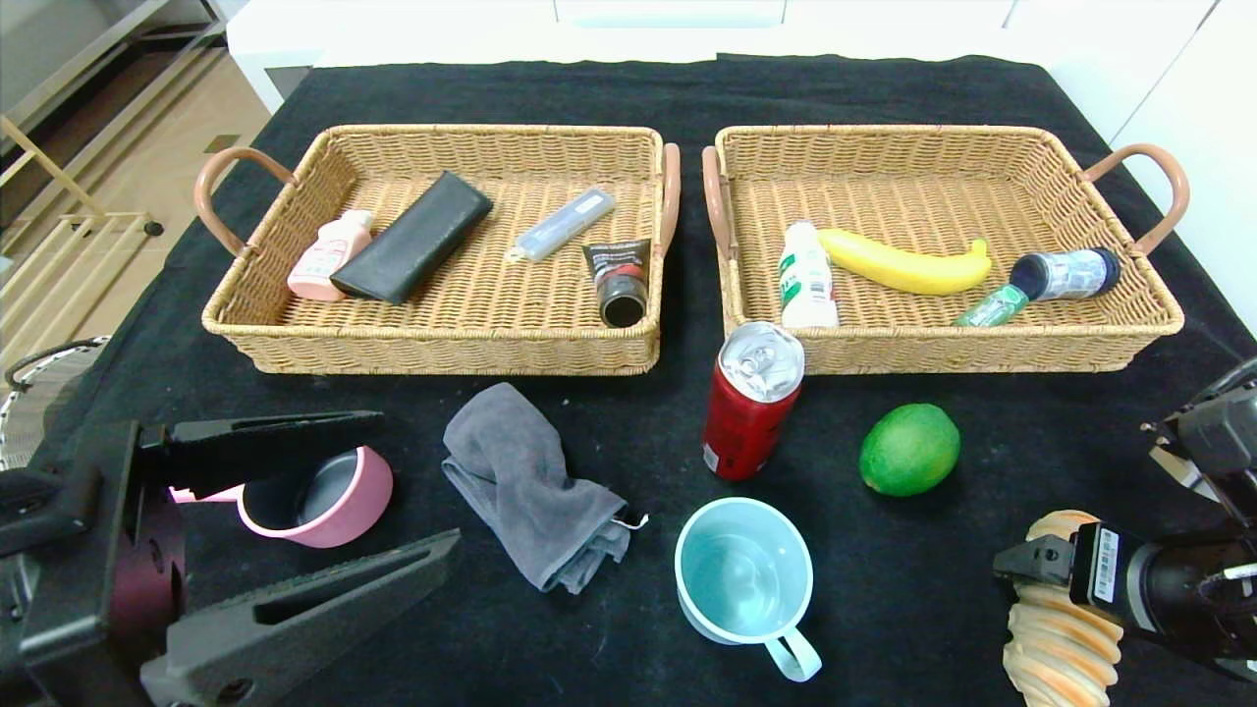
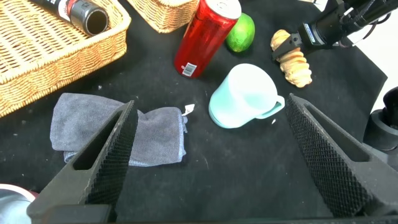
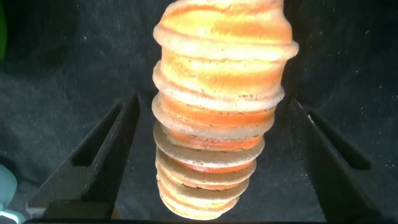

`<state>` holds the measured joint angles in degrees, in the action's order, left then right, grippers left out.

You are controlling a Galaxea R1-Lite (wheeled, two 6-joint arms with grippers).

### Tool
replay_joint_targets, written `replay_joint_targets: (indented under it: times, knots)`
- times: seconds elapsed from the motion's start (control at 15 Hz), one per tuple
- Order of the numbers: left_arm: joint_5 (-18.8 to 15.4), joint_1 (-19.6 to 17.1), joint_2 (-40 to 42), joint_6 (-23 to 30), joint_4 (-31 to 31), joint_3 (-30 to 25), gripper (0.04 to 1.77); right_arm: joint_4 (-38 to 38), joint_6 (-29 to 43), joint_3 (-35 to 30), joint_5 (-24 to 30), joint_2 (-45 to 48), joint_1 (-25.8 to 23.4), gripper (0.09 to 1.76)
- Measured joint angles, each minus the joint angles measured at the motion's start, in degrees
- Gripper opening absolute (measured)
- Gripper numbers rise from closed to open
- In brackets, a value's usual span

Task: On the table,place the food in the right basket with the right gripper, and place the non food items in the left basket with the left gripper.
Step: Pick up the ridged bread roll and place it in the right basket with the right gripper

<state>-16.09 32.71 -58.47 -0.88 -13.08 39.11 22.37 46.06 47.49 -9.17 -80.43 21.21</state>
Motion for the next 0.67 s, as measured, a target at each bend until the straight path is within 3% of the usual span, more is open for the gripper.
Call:
replay_joint_targets:
  times: [0.07, 0.13, 0.33, 0.67]
  knots:
    - [0.0, 0.0, 0.0, 0.0, 0.0, 0.02, 1.72, -0.02, 0.0, -0.09, 0.0, -0.02, 0.01, 1.71]
    - [0.0, 0.0, 0.0, 0.0, 0.0, 0.0, 1.72, 0.04, 0.02, -0.23, -0.01, -0.05, 0.01, 1.49]
    - [-0.05, 0.0, 0.0, 0.0, -0.01, 0.0, 1.72, -0.1, 0.0, -0.39, 0.0, -0.18, 0.04, 1.05]
    - [-0.09, 0.0, 0.2, -0.09, 0.07, -0.06, 1.72, -2.56, 0.0, -1.74, -0.2, -1.01, 0.01, 0.71]
